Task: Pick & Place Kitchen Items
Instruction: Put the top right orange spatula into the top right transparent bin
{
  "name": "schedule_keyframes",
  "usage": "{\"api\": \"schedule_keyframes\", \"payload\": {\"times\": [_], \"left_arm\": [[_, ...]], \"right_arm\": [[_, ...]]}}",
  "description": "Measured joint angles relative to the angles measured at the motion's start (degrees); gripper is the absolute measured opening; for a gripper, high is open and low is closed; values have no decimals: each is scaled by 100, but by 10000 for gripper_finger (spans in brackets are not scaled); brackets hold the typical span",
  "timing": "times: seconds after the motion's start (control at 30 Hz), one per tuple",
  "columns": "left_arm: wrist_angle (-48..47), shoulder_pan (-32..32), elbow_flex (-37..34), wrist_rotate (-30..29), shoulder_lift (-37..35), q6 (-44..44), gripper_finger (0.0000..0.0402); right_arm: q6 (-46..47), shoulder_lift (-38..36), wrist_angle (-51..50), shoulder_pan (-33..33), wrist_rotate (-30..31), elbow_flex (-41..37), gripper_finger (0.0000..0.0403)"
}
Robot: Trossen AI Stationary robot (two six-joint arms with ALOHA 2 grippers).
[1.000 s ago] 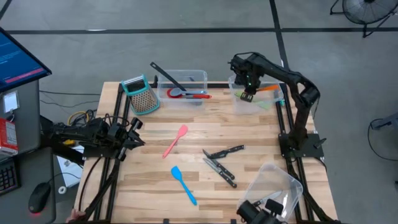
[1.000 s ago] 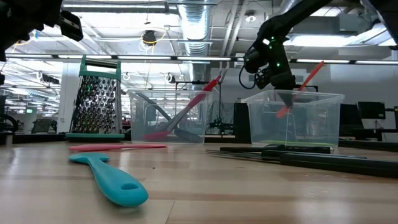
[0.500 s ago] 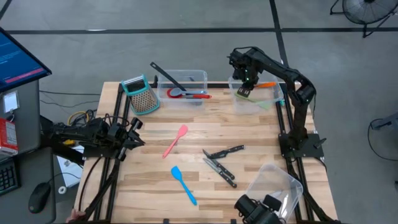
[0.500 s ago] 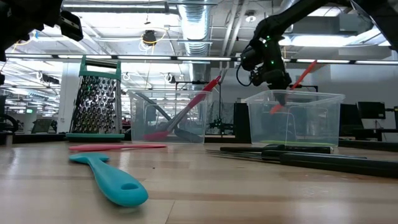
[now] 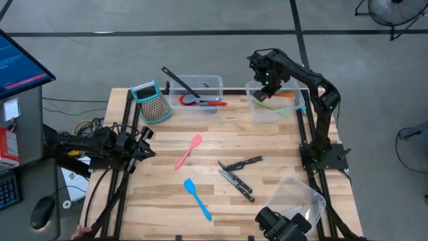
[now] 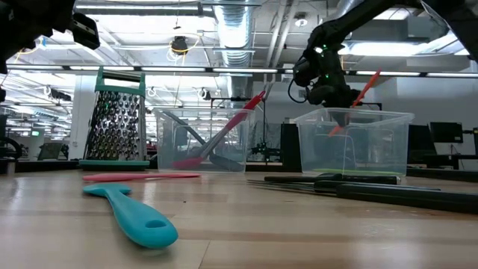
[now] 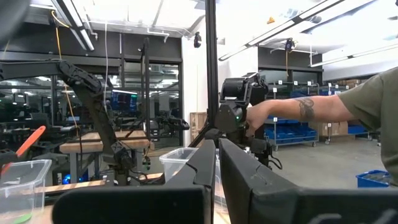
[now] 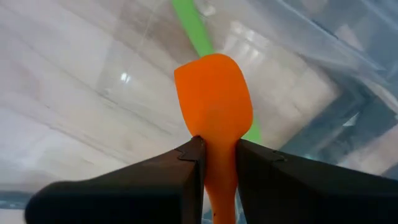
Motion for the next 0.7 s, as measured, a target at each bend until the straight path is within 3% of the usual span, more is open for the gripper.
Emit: {"api": "schedule_keyframes", "payload": {"times": [0.17,0.7], "left_arm": [[0,0,1,-1,0,0,8],[2,2,0,-2,0,0,8]], "right_arm": [[354,17,-12,10,-418,-36,48],[423,28,53,-23,-729,-339,55]]}}
